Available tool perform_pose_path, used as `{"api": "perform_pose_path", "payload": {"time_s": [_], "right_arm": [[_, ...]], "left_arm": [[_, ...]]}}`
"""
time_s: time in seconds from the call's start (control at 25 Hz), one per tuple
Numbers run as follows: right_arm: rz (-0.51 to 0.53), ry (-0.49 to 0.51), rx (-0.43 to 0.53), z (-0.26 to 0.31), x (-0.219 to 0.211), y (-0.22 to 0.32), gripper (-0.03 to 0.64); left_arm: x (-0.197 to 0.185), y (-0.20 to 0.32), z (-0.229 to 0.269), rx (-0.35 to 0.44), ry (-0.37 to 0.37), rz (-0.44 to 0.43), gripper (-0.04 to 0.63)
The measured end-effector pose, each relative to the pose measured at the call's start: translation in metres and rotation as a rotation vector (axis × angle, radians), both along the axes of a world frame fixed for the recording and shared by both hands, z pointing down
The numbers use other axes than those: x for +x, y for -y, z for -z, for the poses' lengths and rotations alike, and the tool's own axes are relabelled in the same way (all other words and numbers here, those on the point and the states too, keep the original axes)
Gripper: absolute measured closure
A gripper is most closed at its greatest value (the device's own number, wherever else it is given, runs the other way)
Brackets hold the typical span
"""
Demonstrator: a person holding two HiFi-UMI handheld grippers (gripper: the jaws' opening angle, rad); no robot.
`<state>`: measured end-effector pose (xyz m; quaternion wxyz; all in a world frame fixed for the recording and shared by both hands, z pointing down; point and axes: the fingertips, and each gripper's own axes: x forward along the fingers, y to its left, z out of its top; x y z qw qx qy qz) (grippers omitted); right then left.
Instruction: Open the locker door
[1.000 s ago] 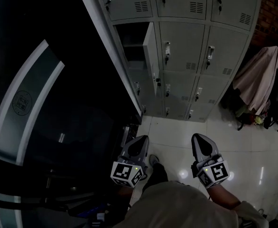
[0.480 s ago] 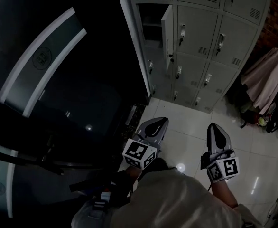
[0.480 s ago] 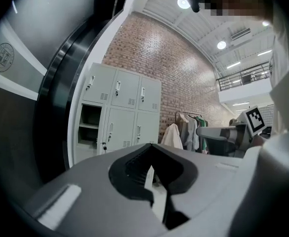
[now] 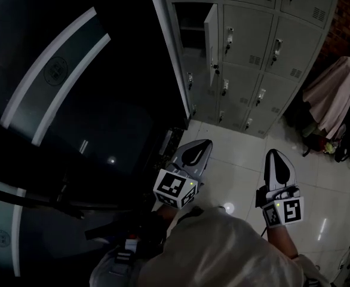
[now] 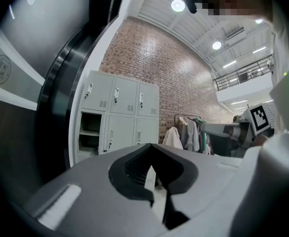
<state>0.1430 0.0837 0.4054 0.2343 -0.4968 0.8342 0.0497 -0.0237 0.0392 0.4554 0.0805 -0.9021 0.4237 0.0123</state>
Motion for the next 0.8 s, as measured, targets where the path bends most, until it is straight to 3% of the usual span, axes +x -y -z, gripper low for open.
{"api": "perform_pose_path", "payload": {"time_s": [0.28,0.8], "right_arm": [[-0.022,0.008,-0.058,-0.02,-0.015,0.001,0.615],[-0.055,-0.001,-0.109,-0.021,-0.019,-0.005,0.617]], "left_arm": [[-0.022,0.002,-0.012,-0.029,-0.005,-0.008,0.534],[-0.028,-0.006,-0.006,-0.054,-0.011,-0.037,0.534]]}}
